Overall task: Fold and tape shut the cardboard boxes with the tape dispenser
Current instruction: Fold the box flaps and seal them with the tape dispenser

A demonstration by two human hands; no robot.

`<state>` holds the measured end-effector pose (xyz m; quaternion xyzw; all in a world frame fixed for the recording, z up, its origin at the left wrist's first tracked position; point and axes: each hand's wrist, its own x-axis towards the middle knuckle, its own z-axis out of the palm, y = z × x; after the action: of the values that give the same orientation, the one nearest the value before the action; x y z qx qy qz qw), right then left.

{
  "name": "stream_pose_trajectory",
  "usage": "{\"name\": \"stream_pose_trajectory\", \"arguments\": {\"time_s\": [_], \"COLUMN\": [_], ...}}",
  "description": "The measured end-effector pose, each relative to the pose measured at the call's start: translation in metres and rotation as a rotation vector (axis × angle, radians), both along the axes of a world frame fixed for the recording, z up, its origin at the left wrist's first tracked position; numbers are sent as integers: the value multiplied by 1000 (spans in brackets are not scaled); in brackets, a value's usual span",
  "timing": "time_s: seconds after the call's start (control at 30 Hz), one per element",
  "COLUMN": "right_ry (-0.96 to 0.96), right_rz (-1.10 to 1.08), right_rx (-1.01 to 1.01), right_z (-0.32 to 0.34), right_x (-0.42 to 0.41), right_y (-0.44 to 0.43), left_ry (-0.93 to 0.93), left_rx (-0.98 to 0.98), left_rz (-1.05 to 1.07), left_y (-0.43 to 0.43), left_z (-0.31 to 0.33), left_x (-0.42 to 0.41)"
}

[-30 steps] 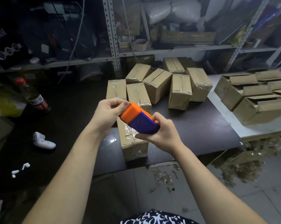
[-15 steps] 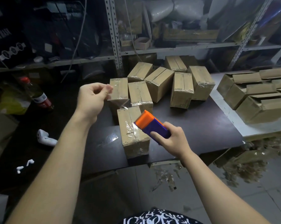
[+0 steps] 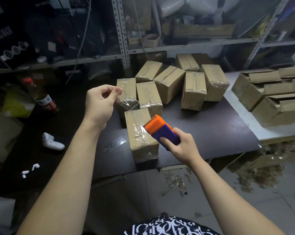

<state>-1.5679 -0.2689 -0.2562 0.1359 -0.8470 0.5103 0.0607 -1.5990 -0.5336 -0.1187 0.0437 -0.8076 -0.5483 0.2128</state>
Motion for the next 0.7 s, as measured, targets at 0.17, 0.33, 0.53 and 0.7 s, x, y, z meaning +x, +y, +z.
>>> {"name": "stream_pose_trajectory", "arguments": {"time_s": [0.17, 0.33, 0.53, 0.7], "right_ry": [-146, 0, 25, 51], "right_rz": [-29, 7, 45, 45], "right_rx": [-137, -74, -48, -10], "right_z": [-5, 1, -5, -4], "right_x": [-4, -5, 0, -2], "right_y": [3, 3, -1, -3], "left_ry": [32, -18, -185, -185], "left_rx": [-213, 30, 106, 102], "left_rz": [-122, -33, 70, 146], "left_y": [1, 0, -7, -11], "left_z": [9, 8, -10, -24], "left_x": [4, -12, -24, -30]}}
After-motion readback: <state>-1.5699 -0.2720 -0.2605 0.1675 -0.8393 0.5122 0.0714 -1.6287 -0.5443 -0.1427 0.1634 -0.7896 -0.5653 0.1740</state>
